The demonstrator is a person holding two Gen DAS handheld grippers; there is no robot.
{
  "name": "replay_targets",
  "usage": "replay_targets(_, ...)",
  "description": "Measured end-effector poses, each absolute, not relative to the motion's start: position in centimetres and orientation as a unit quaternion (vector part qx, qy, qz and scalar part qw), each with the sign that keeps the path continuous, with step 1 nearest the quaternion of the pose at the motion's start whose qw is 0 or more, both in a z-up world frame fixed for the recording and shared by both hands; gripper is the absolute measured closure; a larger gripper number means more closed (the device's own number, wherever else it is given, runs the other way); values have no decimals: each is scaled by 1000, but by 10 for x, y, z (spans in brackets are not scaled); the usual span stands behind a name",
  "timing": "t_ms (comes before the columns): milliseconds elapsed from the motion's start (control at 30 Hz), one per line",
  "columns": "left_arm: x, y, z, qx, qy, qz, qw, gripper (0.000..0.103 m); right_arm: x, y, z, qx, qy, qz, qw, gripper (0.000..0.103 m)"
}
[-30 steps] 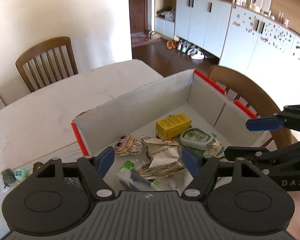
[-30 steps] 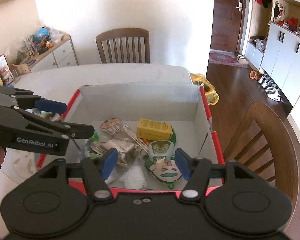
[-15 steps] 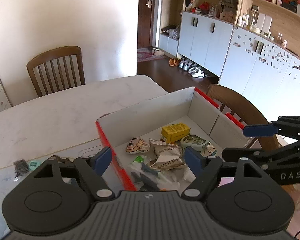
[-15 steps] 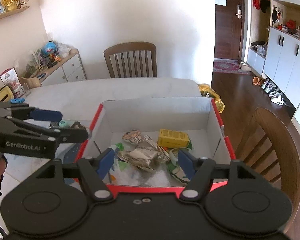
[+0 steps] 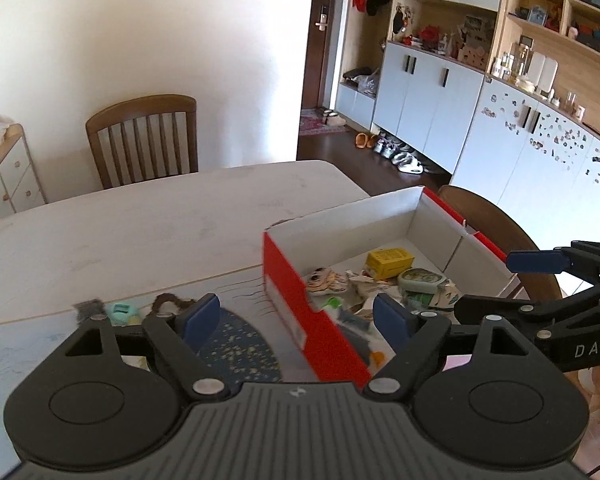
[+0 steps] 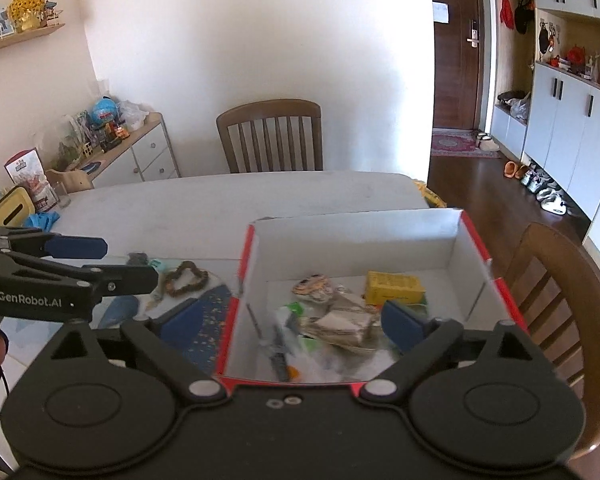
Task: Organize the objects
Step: 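Move both grippers back toward the bracelet and small items on the table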
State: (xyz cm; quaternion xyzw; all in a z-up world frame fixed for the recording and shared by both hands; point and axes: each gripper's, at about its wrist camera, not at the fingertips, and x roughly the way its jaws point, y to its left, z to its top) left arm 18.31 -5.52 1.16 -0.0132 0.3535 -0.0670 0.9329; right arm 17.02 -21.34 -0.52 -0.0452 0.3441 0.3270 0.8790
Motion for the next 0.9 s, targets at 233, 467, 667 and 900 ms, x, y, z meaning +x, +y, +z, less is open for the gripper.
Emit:
replay_targets(233, 169, -23, 10, -25, 352, -70, 933, 18, 155, -186, -6, -35, 350, 329, 877, 5)
replay_targets(467, 165, 5, 5, -39, 362, -78, 928, 16, 144, -158, -6, -36, 351, 330, 875, 5)
replay_targets(667, 166, 29, -1, -44, 361, -73, 928, 3, 139, -137, -9, -38, 355, 329, 874, 5)
replay_targets(900, 172, 58, -10, -54, 359, -65, 929, 0, 141, -110, -15, -46, 364, 326, 871, 5)
